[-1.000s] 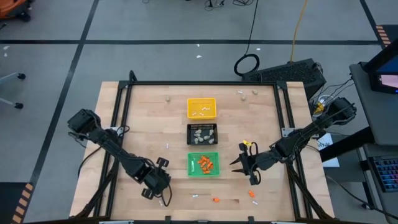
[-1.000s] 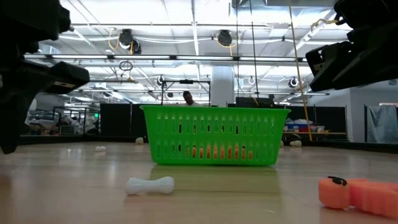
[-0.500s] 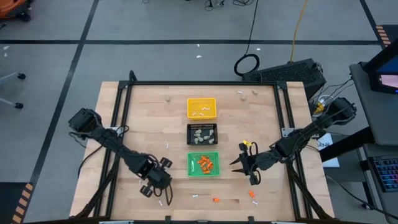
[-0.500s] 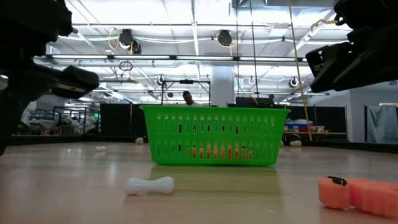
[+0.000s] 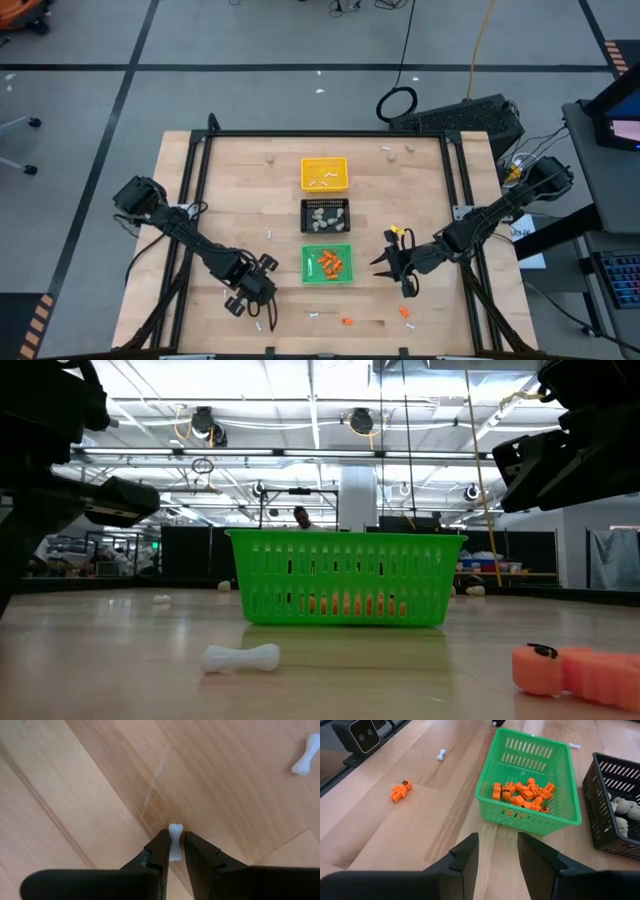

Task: Sort Halloween decoration
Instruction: Put the white bone toy into the yellow basket

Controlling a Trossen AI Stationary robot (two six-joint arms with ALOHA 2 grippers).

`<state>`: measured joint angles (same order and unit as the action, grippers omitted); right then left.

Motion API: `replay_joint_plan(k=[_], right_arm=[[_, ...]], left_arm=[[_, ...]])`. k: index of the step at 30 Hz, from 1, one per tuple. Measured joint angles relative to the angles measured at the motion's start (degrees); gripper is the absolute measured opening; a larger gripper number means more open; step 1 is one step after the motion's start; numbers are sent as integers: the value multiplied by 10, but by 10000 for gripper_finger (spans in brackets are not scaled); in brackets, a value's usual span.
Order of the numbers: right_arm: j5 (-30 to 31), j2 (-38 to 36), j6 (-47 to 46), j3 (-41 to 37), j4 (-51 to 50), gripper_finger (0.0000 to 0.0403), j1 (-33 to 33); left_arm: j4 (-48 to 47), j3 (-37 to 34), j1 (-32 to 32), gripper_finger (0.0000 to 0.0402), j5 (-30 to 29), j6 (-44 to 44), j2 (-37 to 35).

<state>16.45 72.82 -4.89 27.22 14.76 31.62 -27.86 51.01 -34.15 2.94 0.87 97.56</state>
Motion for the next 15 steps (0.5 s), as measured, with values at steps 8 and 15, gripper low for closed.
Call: replay_joint_plan(k=[8, 15], right_arm=[[0, 0, 0, 0, -1, 121, 0], [0, 0, 0, 0, -1, 121, 0]], left_arm=[[0, 0, 1, 59, 0, 1, 3], [-4, 7, 6, 59, 0, -2, 4]])
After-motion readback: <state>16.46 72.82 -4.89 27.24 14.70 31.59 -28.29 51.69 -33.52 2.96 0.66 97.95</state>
